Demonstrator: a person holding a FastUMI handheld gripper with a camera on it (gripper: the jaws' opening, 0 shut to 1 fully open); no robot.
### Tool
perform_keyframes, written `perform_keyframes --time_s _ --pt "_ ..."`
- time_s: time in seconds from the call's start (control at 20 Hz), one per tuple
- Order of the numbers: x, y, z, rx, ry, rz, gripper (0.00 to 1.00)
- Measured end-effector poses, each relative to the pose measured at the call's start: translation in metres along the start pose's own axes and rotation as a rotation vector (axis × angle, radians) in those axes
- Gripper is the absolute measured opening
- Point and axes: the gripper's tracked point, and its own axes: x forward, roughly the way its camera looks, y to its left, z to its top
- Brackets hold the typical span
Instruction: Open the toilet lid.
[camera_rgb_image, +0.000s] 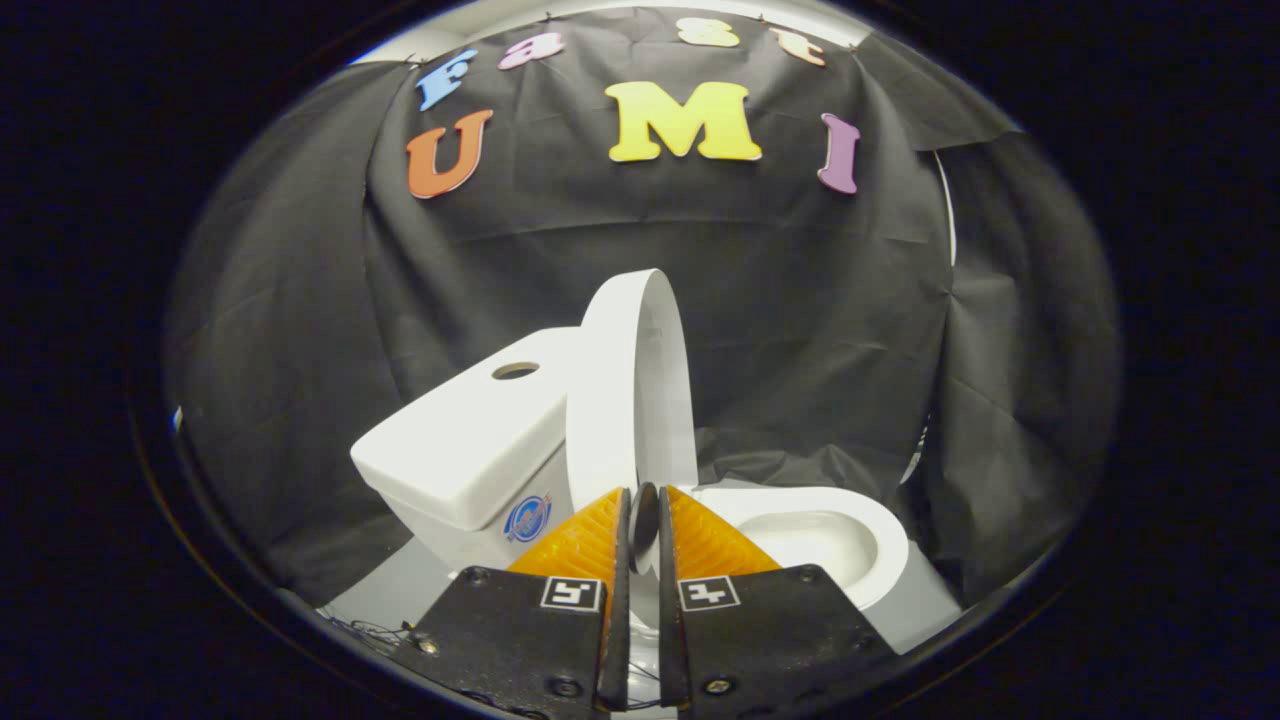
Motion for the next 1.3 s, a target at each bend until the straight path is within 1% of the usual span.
perform_keyframes --time_s 0.05,0.1,0.15,0.2,0.25,0.35,0.4,0.45,0.55,0.6,0.75,0.9,1.05,1.15,1.25,1.3 --pt "0.000 0.000 0.000 -0.030 -0.002 0.009 0.18" --pt "0.001 0.003 -0.004 -0.061 -0.004 0.011 0.19" --pt "-0.003 0.000 -0.002 -0.099 -0.025 0.012 0.24" --pt "-0.007 -0.001 0.000 -0.128 -0.055 0.018 0.27" --pt "-0.012 0.000 -0.004 -0.149 -0.081 0.029 0.35" --pt "-0.021 0.004 -0.005 -0.169 -0.129 0.077 0.54" --pt "-0.029 0.003 -0.007 -0.170 -0.145 0.091 0.58" --pt "-0.037 -0.001 -0.006 -0.168 -0.167 0.103 0.68" --pt "-0.057 -0.015 -0.004 -0.143 -0.232 0.085 0.87" --pt "-0.067 -0.021 -0.002 -0.125 -0.262 0.085 0.88" --pt "-0.098 -0.046 -0.001 -0.064 -0.328 0.068 0.99" --pt "-0.128 -0.086 -0.009 -0.022 -0.360 0.028 1.00" --pt "-0.153 -0.129 -0.024 0.013 -0.363 -0.003 1.00" --pt "-0.169 -0.163 -0.034 0.026 -0.373 -0.046 1.00" --pt "-0.184 -0.198 -0.054 0.048 -0.358 -0.112 1.00" --pt "-0.192 -0.212 -0.063 0.066 -0.359 -0.129 1.00"
